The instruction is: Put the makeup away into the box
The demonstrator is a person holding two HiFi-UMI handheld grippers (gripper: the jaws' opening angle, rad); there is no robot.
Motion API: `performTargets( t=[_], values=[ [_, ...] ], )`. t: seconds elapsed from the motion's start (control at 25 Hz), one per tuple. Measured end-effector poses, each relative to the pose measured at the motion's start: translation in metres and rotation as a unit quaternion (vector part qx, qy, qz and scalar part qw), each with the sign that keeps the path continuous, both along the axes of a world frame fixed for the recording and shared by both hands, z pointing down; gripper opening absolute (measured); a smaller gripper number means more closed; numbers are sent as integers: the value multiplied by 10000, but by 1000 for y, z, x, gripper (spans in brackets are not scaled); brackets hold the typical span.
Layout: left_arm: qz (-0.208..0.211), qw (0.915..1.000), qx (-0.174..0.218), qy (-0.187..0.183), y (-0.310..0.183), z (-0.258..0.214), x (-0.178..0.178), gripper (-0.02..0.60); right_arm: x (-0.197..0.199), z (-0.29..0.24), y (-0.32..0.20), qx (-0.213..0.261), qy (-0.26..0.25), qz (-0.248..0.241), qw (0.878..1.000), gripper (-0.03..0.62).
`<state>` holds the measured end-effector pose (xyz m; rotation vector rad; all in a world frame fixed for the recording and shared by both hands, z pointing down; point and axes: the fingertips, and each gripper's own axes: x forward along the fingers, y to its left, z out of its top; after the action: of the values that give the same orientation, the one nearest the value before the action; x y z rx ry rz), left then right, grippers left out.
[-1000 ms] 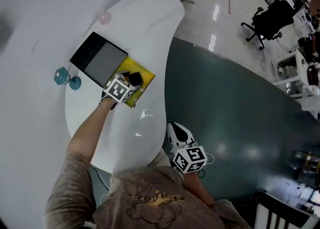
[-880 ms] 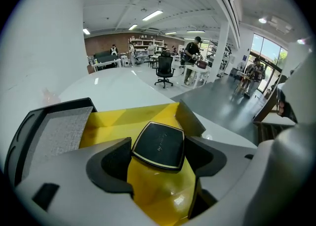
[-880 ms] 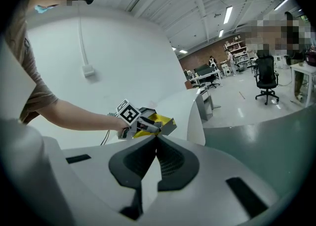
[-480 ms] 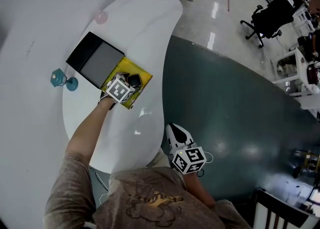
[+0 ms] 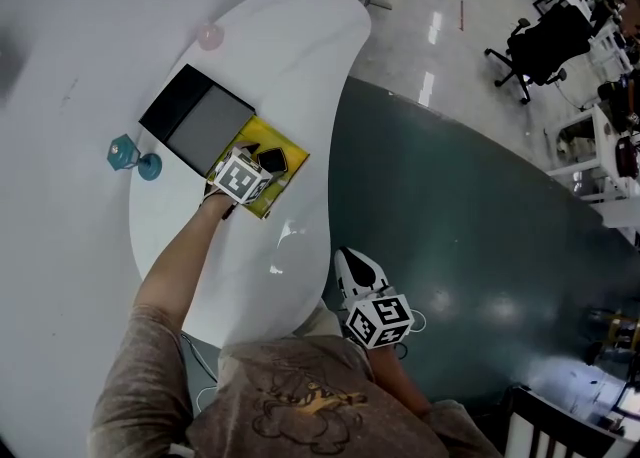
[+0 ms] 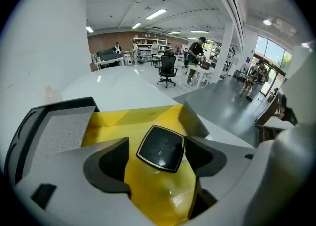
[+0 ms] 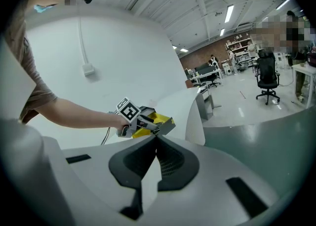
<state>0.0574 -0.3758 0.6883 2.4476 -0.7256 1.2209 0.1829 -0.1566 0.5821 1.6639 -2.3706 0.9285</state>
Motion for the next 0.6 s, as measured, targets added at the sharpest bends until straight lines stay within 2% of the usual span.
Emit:
performTargets(
  t=[0.4,0.6],
  values=[
    [-338,9976,232,558,9,-59,-4,359,-13,-17,4,215,27,-208,9995,2],
    [-343,9952,467,792,25,-97,-7,358,-20,-30,9,344,54,-360,9987,2]
  ],
)
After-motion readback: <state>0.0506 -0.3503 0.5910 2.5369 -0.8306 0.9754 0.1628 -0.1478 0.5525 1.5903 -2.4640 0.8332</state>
